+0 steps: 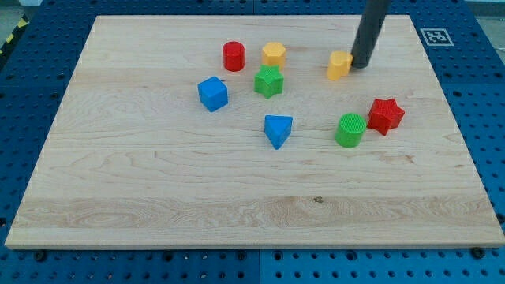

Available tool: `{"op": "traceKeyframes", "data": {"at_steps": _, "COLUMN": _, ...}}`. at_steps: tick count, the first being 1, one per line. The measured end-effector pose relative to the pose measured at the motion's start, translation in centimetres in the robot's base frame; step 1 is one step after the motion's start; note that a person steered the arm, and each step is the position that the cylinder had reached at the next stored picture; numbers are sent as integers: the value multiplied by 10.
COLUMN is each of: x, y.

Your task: Move the yellow heart to the right of yellow hexagon

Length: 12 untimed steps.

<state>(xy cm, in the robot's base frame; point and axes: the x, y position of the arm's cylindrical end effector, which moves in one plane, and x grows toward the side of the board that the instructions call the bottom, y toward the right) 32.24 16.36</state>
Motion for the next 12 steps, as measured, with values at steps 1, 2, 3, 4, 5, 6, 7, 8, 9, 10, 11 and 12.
{"op": "traceKeyframes", "data": {"at_steps": 1, "x": -3, "y": -12}}
{"op": "traceKeyframes", "data": {"at_steps": 2, "x": -2, "y": 30}}
{"op": "traceKeyframes", "data": {"at_steps": 3, "x": 16, "y": 42}}
{"op": "traceKeyframes", "data": {"at_steps": 4, "x": 27, "y": 15}}
{"op": "traceKeyframes", "data": {"at_steps": 5, "x": 27, "y": -8}}
{"op": "traceKeyframes", "data": {"at_steps": 6, "x": 27, "y": -30}}
{"op": "traceKeyframes", "data": {"at_steps": 7, "x": 28, "y": -32}}
{"op": "traceKeyframes", "data": {"at_steps": 8, "x": 19, "y": -33}}
{"op": "traceKeyframes", "data": {"at_steps": 9, "x": 11, "y": -38}}
{"op": "traceKeyframes", "data": {"at_steps": 10, "x": 21, "y": -38}}
{"op": "traceKeyframes", "data": {"at_steps": 11, "x": 59, "y": -42}}
{"op": "traceKeyframes", "data": {"at_steps": 12, "x": 71, "y": -67}}
